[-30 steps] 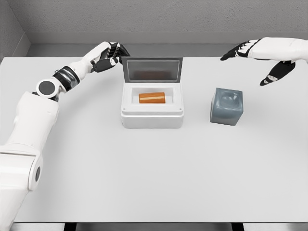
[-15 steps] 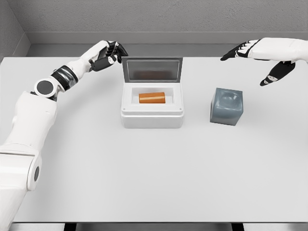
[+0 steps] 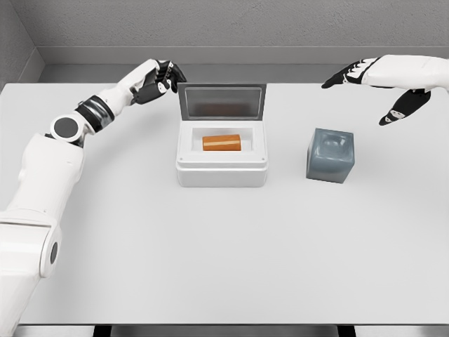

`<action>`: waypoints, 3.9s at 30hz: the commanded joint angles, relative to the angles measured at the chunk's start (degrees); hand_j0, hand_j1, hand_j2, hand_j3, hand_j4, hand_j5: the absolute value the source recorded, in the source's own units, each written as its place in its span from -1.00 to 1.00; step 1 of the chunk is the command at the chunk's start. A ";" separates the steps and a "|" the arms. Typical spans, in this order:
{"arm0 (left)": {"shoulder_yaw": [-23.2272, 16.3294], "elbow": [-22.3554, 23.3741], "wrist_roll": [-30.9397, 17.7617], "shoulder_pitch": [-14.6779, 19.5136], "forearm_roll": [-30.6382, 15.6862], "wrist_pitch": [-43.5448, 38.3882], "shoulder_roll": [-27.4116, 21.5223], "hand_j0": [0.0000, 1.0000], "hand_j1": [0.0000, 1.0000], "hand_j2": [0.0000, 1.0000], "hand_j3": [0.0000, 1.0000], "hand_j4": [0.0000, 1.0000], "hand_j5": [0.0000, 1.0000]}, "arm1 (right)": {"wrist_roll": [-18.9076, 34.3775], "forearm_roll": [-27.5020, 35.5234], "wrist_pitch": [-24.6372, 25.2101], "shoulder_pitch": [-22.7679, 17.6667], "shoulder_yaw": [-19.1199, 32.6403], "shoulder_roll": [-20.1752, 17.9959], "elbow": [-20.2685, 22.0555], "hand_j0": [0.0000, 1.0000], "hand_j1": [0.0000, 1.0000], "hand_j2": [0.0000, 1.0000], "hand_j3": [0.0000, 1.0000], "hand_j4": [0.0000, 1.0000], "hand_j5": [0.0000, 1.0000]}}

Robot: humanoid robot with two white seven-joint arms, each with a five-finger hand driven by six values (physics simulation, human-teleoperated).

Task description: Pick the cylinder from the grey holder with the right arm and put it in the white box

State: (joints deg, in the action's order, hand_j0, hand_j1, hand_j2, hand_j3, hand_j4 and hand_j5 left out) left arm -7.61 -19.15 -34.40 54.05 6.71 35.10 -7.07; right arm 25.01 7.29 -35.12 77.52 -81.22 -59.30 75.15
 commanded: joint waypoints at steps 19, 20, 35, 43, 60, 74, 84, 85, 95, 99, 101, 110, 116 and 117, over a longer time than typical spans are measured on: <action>2.17 2.53 0.29 1.41 0.41 -0.10 0.39 -0.27 -0.27 -0.27 -0.27 -0.27 -0.27 | -0.05 0.35 0.12 0.00 0.18 -1.08 0.00 1.00 1.00 1.00 1.00 1.00 1.00; 2.17 2.53 0.30 1.49 0.50 -0.10 0.48 -0.27 -0.27 -0.27 -0.27 -0.27 -0.27 | 0.04 0.35 0.12 0.00 0.18 -1.08 -0.09 1.00 1.00 1.00 1.00 1.00 1.00; 0.32 2.53 0.47 1.50 1.73 -0.10 2.94 -0.28 -0.28 -0.28 -0.28 -0.28 -0.28 | -0.05 0.35 0.12 -0.26 0.27 -1.08 -0.09 1.00 1.00 1.00 1.00 1.00 1.00; -0.03 1.57 0.30 1.49 1.64 -0.10 2.86 -0.29 -0.29 -0.29 -0.29 -0.29 -0.29 | -0.04 0.35 0.12 -0.26 0.27 -1.00 -0.09 1.00 1.00 1.00 1.00 1.00 1.00; -1.26 -1.51 -0.60 0.97 1.37 -0.10 2.33 -0.32 -0.32 -0.32 -0.32 -0.32 -0.32 | -0.05 0.35 0.12 -0.26 0.27 -1.00 -0.09 1.00 1.00 1.00 1.00 1.00 1.00; -1.26 -2.30 -0.60 0.70 1.29 -0.10 1.71 -0.34 -0.34 -0.34 -0.34 -0.34 -0.34 | -0.05 0.35 0.12 -0.26 0.27 -1.00 0.00 1.00 1.00 1.00 1.00 1.00 1.00; -1.26 -2.39 -0.60 0.70 1.37 -0.10 1.62 -0.36 -0.36 -0.36 -0.36 -0.36 -0.36 | -0.05 0.35 0.12 -0.26 0.27 -1.08 0.00 1.00 1.00 1.00 1.00 1.00 1.00; -1.35 -2.39 -0.60 0.70 1.29 -0.10 1.62 -0.36 -0.36 -0.36 -0.36 -0.36 -0.36 | -0.05 0.35 0.12 -0.26 0.27 -1.17 0.00 1.00 1.00 1.00 1.00 1.00 1.00; -1.35 -6.69 -0.60 -0.88 1.02 -0.10 1.71 -0.36 -0.36 -0.36 -0.36 -0.36 -0.36 | -0.05 0.35 0.12 -0.26 0.27 -1.26 0.18 1.00 1.00 1.00 1.00 1.00 1.00; -1.35 -7.05 -0.60 -0.97 0.93 -0.10 1.62 -0.36 -0.36 -0.36 -0.36 -0.36 -0.36 | -0.05 0.35 0.12 -0.26 0.27 -1.61 0.27 1.00 1.00 1.00 1.00 1.00 1.00; -1.35 -7.13 -0.60 -0.97 0.93 -0.10 1.62 -0.36 -0.36 -0.36 -0.36 -0.36 -0.36 | -0.05 0.35 0.12 -0.26 0.27 -1.61 0.35 1.00 1.00 1.00 1.00 1.00 1.00; -1.44 -9.24 -0.60 -1.67 0.85 -0.10 1.71 -0.37 -0.37 -0.37 -0.37 -0.37 -0.37 | -0.05 0.35 0.12 -0.35 0.27 -1.52 0.26 1.00 1.00 1.00 1.00 1.00 1.00; -1.44 -13.02 -0.60 -3.69 0.93 -0.10 1.62 -0.37 -0.37 -0.37 -0.37 -0.37 -0.37 | -0.05 0.35 0.12 -0.35 0.27 -1.61 0.26 1.00 1.00 1.00 1.00 1.00 1.00; -1.44 -13.02 -0.60 -3.69 0.93 -0.10 1.62 -0.37 -0.37 -0.37 -0.37 -0.37 -0.37 | -0.05 0.35 0.12 -0.35 0.27 -1.61 0.26 1.00 1.00 1.00 1.00 1.00 1.00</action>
State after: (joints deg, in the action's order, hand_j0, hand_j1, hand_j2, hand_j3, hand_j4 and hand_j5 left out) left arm -9.49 -31.15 -34.94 50.36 9.22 35.22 -5.49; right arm 24.99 7.29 -35.12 77.17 -81.04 -60.88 75.42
